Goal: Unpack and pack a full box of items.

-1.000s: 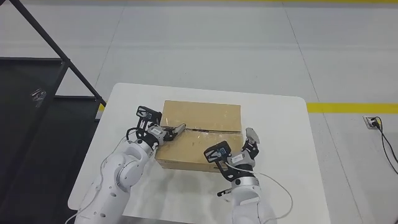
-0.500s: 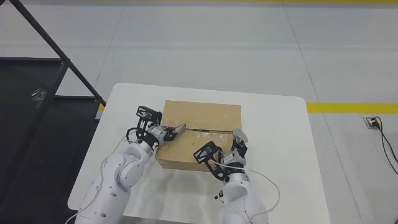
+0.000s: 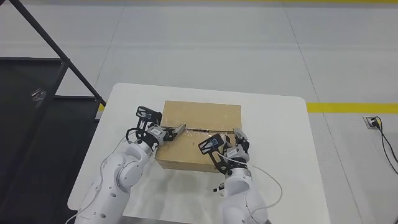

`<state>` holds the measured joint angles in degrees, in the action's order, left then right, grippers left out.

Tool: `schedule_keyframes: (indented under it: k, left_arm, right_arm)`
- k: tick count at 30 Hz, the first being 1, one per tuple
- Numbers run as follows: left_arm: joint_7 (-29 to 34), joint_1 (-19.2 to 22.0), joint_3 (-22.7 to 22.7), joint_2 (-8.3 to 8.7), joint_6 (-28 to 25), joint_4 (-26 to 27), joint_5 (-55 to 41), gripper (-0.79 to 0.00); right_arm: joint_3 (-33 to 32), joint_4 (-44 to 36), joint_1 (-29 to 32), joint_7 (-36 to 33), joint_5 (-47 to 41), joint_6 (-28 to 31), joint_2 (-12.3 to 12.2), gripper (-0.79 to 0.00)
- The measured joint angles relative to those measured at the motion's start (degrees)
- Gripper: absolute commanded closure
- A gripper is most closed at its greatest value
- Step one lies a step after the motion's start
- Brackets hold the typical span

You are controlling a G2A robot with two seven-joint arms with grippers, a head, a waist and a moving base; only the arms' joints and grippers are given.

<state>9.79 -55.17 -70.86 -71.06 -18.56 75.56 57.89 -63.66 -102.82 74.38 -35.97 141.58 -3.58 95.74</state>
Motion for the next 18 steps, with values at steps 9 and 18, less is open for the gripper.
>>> schedule_keyframes:
  k: [9, 18]
  left_arm:
    - [0.01, -0.55, -0.27, 0.06, -0.07, 0.57, 0.20, -0.785]
    - [-0.82, -1.16, -0.36, 0.03, -0.10, 1.29, 0.15, -0.785]
  right_arm:
    - [-1.20, -1.75, 1.87, 3.45, -3.90, 3.17, -0.28, -0.388]
    - [-8.47, -7.06, 1.17, -1.31, -29.01, 11.05, 0.19, -0.471]
